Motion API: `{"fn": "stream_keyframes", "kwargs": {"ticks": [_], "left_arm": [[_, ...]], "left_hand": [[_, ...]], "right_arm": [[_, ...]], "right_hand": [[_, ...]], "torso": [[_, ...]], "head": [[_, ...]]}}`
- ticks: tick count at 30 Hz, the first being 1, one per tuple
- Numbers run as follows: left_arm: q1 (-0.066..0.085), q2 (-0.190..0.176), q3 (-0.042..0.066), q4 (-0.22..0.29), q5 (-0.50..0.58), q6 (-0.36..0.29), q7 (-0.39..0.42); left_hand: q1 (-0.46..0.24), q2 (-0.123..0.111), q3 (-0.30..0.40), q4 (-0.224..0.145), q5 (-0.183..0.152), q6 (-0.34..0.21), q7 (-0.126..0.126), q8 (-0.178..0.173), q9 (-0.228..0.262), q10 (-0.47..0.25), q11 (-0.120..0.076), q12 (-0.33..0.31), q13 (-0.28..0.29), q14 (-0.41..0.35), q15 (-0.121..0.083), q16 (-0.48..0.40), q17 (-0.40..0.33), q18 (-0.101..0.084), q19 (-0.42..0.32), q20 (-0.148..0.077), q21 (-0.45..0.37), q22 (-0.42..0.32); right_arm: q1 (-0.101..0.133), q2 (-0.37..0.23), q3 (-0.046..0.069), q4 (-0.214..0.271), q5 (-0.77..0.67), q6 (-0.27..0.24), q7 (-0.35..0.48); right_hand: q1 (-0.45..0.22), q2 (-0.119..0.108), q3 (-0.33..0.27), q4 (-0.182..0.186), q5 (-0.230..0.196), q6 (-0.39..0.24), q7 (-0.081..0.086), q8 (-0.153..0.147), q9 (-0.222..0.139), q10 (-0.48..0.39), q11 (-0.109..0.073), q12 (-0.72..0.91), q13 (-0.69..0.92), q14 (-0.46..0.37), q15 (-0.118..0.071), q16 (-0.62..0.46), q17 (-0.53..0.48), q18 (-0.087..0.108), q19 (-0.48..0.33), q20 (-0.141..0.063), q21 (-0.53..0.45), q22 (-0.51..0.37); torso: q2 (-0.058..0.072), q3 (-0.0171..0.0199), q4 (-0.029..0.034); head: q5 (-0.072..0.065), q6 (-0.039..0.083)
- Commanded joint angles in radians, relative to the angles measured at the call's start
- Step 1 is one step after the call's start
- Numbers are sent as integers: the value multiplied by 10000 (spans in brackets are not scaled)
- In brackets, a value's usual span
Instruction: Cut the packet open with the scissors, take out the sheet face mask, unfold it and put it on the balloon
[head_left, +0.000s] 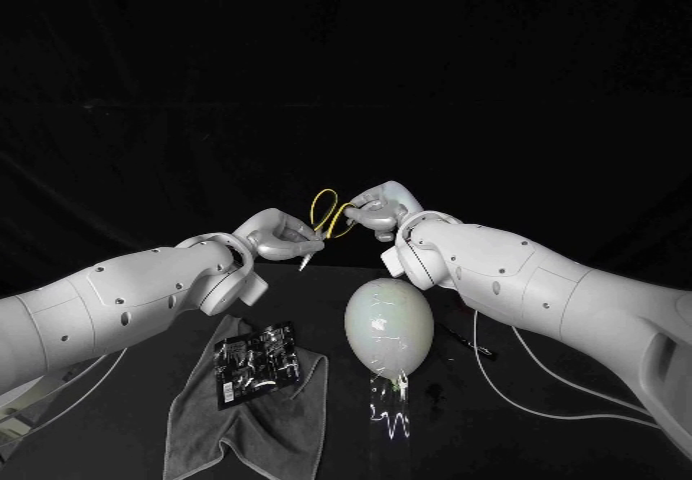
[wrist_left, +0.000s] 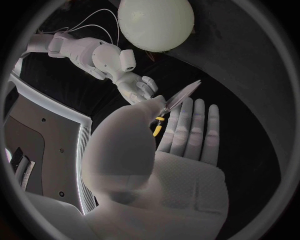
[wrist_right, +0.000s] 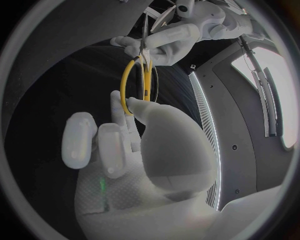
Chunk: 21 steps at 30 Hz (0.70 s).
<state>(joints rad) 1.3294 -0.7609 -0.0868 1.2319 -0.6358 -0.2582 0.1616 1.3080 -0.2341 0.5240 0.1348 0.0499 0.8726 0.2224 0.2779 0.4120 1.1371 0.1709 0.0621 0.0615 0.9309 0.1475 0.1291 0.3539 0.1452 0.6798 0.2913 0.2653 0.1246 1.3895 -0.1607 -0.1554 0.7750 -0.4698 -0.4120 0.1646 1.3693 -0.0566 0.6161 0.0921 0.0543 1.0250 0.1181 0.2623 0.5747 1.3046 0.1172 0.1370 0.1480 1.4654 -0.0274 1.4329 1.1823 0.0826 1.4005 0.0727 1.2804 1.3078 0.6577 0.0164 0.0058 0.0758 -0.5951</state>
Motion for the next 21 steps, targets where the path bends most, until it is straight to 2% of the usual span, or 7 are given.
{"fn": "stream_keyframes", "kwargs": {"ticks": [1,5,7,8,12,13,21], "left_arm": [[12,61,9,-27,446,-413,-547],[13,108,8,-73,537,-510,-761],[14,127,8,-96,568,-580,-845],[14,133,8,-105,585,-616,-874],[15,143,7,-141,666,-762,-954],[15,143,7,-160,704,-817,-966],[18,77,14,-372,1450,-1202,-804]], "left_hand": [[-181,-334,-823,277,-19,-353,295,-262,-156,-609,235,21,25,-604,238,-284,-140,-525,-1265,18,-723,-377],[-10,-240,-1421,392,-21,-503,367,-373,-229,-893,326,33,26,-844,325,-376,-207,-725,-2036,9,-1081,-563],[377,30,-2543,606,-11,-673,453,-489,-314,-1226,397,34,25,-1104,421,-453,-293,-787,-2095,10,-1157,-629],[388,35,-2575,611,-11,-680,456,-493,-316,-1238,400,31,24,-1114,424,-457,-296,-788,-2098,10,-1160,-631],[1555,753,-4813,1377,0,-844,532,-578,-425,-1611,480,124,47,-1414,520,-443,-433,-790,-2069,18,-1229,-686],[1820,788,-5203,1624,-2,-883,508,-594,-451,-1696,562,119,40,-1492,526,-439,-470,-796,-2082,17,-1251,-693],[1791,719,-5950,1615,-11,-918,561,-597,-489,-1801,552,138,43,-1601,564,-408,-536,-800,-2165,13,-1312,-704]], "right_arm": [[9,132,11,-150,-708,-1148,-899],[6,231,14,-347,-1061,-1601,-1193],[0,274,15,-489,-1183,-1743,-1273],[-5,290,15,-554,-1229,-1799,-1296],[-23,337,16,-777,-1450,-1964,-1348],[-30,346,16,-839,-1556,-2003,-1360],[-53,202,13,-1095,-2595,-1986,-1375]], "right_hand": [[-133,-17,655,-586,59,-21,-78,46,80,1107,-848,-38,24,404,-113,65,23,-116,57,-38,83,584],[-254,-26,805,-681,67,-46,-78,75,145,1128,-851,-46,79,409,-115,79,36,-111,48,-42,72,590],[-319,-32,871,-720,54,-66,-73,84,177,1120,-847,-59,106,401,-113,67,-4,-103,26,-41,39,573],[-319,-32,871,-720,54,-66,-73,84,177,1120,-847,-59,106,401,-113,67,-4,-103,26,-41,39,573],[-352,-33,903,-741,45,-73,-73,91,194,1120,-846,-63,122,402,-112,70,-1,-111,44,-41,72,601],[-383,-34,934,-763,41,-78,-73,99,212,1119,-846,-67,137,404,-112,76,13,-118,59,-41,101,626],[-451,-53,982,-814,20,-81,-75,120,251,1127,-848,-72,172,417,-112,104,77,-133,92,-40,163,679]], "torso": [[7,-5,12],[9,-10,17],[7,-13,17],[6,-16,18],[6,-6,11],[6,-7,12],[-1,2,-4]], "head": [[-39,13],[-76,42],[-78,44],[-80,46],[-89,49],[-90,47],[-131,92]]}}
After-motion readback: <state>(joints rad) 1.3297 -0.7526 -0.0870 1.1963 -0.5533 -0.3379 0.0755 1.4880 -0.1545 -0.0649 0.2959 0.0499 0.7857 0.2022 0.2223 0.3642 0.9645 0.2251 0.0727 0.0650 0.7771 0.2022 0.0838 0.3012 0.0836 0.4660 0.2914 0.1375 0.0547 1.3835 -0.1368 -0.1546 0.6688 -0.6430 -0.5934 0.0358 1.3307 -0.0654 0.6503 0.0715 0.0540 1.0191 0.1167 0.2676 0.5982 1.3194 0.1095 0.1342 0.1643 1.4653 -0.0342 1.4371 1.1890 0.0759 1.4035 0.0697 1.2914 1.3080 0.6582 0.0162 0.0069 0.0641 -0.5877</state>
